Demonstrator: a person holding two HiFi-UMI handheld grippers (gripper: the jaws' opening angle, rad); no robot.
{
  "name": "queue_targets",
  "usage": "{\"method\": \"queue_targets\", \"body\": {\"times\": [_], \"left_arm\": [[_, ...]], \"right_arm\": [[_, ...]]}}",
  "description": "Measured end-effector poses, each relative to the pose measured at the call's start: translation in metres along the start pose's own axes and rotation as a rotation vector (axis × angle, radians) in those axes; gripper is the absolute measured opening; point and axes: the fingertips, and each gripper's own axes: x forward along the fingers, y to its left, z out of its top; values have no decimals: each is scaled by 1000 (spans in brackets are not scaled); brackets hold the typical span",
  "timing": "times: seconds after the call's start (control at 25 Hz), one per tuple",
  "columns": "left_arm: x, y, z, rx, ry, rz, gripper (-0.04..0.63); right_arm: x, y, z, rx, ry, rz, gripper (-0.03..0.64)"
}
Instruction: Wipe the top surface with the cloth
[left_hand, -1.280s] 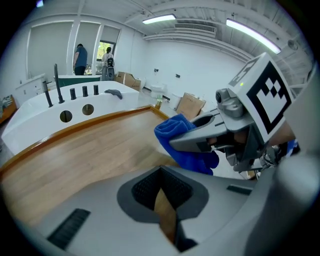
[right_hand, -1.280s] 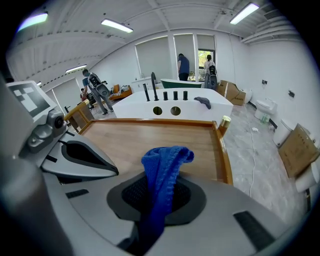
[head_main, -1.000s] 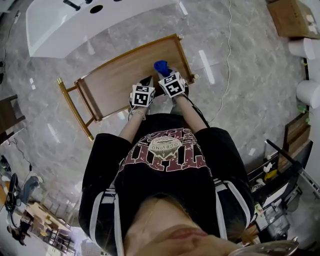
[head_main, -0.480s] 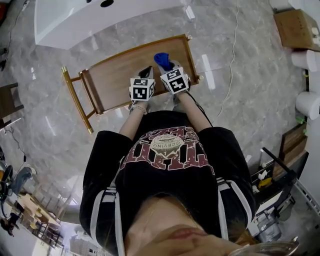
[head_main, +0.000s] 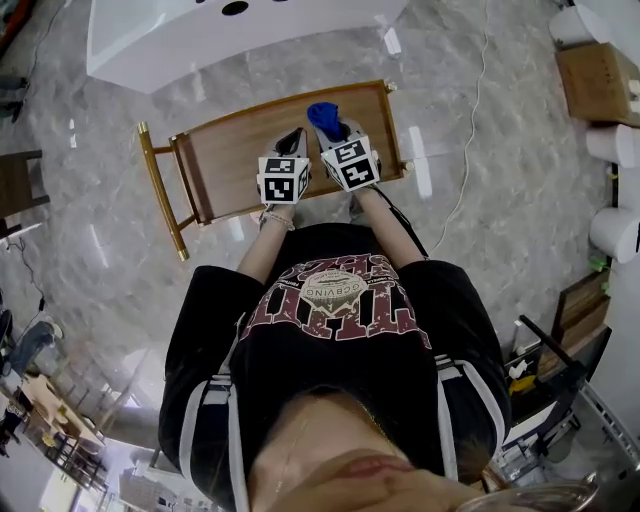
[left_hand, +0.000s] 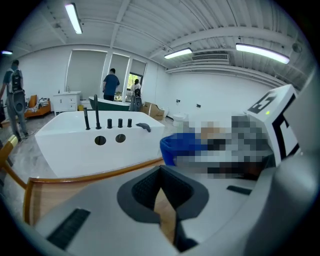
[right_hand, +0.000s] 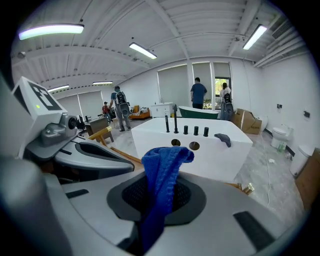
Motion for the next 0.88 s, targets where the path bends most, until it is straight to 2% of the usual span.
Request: {"method": "queue_targets", "body": {"times": [0.24, 0.52, 0.88], "left_arm": [[-12, 8, 25, -7, -64, 20, 48], [-27, 10, 69, 73, -153, 34, 48], [-59, 8, 119, 75, -293, 48, 48]], "right_arm": [[-2, 6, 26, -23, -59, 4, 55], [-7, 9, 61, -31, -135, 3, 55], [-30, 10, 121, -40, -275, -5, 55]]}}
